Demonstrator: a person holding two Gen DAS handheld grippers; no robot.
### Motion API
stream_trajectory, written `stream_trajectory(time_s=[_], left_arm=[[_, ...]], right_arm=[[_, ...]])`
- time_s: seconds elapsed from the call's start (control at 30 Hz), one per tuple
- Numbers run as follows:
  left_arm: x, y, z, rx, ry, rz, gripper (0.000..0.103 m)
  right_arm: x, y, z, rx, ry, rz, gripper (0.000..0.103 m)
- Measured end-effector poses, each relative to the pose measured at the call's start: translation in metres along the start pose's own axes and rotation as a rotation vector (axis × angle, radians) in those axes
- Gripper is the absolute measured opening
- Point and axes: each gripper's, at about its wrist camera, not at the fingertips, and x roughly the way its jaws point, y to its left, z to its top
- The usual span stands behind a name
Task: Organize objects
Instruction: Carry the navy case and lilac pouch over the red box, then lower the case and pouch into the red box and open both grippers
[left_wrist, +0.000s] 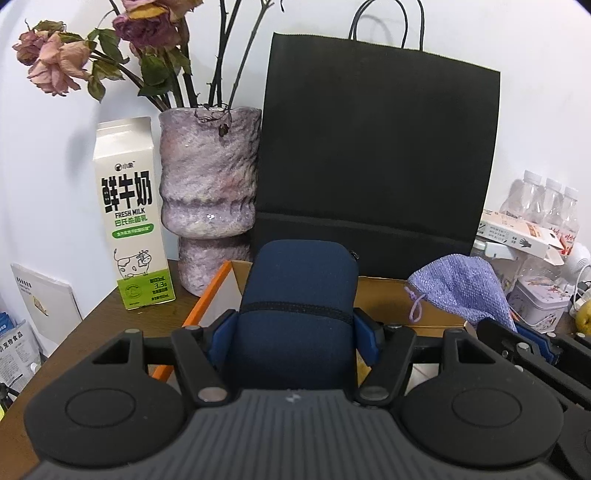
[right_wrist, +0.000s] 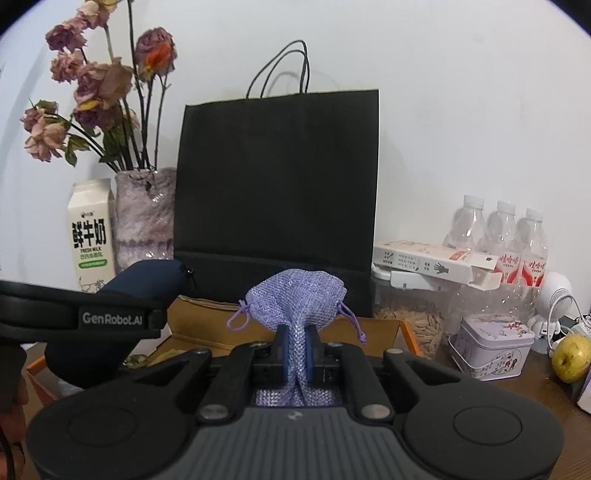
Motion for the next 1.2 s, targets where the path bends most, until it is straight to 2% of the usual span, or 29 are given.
stream_trajectory(time_s=[0.17,0.27,0.3,0.33,0.37,0.4,0.43,0.5,0.73,1.2], left_arm=[[0.009,-0.003,0.001,0.012,0.01,-0.004,0.066],[0.012,-0.003,0.001,0.017,0.018,-0.003,0.07],[0.012,-0.003,0.0,0.016,0.016,0.004,0.075],[0.011,-0.003,0.001,0.016,0.01,0.009,0.081],[0.01,-0.002,0.001,0.014,0.002,0.014,0.099],[0.008,-0.002,0.002,0.009,-0.012,0.021,0.103],[0.006,-0.002,0.002,0.008,-0.028,0.032,0.103],[0.005,-0.001,0.003,0.008,-0.026,0.03,0.103],[0.007,0.001,0.004,-0.001,-0.016,0.033,0.103],[0.0,0.001,0.003,0.005,-0.024,0.024,0.103]], right_arm=[[0.009,-0.003,-0.001,0.005,0.024,-0.006,0.008],[0.011,-0.004,-0.002,0.006,0.033,-0.012,0.015],[0.012,-0.004,-0.002,0.007,0.039,-0.013,0.022],[0.012,-0.005,-0.002,0.009,0.04,-0.017,0.033],[0.012,-0.005,-0.003,0.01,0.041,-0.024,0.041],[0.013,-0.005,-0.003,0.008,0.042,-0.033,0.059],[0.013,-0.006,-0.003,0.011,0.039,-0.042,0.078],[0.012,-0.006,-0.003,0.015,0.03,-0.057,0.094],[0.013,-0.008,-0.003,0.018,0.031,-0.057,0.102],[0.009,-0.009,-0.003,0.019,0.046,-0.045,0.103]])
